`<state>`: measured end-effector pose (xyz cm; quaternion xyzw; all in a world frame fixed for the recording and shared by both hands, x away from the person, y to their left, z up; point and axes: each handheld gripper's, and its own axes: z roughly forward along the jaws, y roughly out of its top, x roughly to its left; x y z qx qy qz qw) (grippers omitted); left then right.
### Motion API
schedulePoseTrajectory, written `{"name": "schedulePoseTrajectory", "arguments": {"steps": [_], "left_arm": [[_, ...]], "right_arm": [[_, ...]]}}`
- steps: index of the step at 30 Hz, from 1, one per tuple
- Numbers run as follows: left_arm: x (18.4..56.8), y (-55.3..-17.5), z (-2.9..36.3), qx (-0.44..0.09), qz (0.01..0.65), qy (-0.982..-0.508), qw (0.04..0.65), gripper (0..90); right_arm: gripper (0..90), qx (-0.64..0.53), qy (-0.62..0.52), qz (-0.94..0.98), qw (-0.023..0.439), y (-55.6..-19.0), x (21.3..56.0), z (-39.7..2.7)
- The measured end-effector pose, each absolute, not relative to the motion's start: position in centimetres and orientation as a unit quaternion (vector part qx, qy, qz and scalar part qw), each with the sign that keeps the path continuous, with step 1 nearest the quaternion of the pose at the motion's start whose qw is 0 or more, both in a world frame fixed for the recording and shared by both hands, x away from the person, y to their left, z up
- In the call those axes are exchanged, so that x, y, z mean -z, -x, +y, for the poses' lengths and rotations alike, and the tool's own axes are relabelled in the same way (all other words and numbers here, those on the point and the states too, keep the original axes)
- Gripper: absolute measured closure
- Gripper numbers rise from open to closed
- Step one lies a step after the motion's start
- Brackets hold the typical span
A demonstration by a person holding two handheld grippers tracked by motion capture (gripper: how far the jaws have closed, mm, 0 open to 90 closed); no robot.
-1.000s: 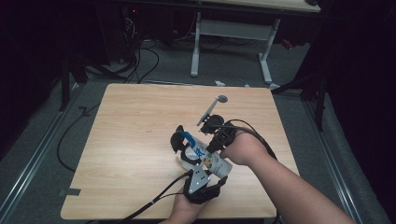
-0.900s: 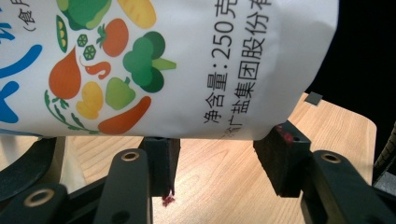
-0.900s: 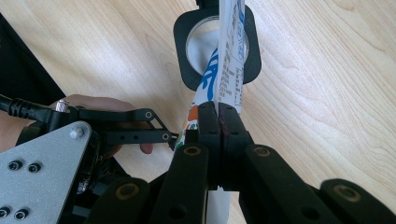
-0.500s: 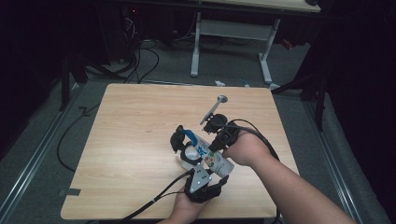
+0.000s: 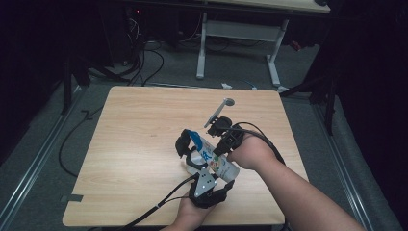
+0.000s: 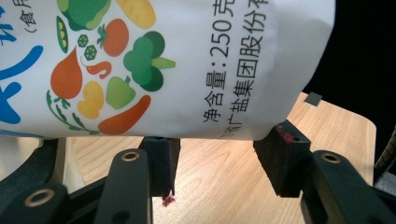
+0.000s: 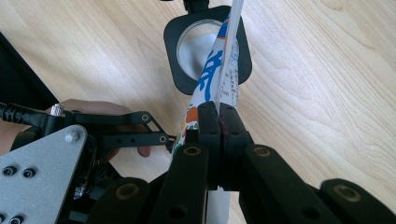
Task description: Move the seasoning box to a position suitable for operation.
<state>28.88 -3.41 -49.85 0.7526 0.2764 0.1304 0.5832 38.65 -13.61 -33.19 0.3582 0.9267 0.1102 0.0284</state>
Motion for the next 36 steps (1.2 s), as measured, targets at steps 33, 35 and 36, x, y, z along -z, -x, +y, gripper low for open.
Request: {"name": "schedulePoseTrajectory", "arguments": {"steps": [33, 35, 36], "left_arm": [[49.79, -28.83, -3.34, -0.132, 0.277, -0.750, 0.586, 52.1], [49.80, -28.82, -3.37, -0.132, 0.278, -0.749, 0.586, 52.1], [49.81, -28.81, -3.36, -0.133, 0.278, -0.749, 0.586, 52.1]], "right_arm": [[89.9, -0.109, -0.356, 0.928, 0.028, -38.69, 33.10, -13.29], [89.9, -0.110, -0.355, 0.928, 0.029, -38.68, 33.10, -13.30], [89.9, -0.110, -0.355, 0.928, 0.029, -38.68, 33.11, -13.31]]}}
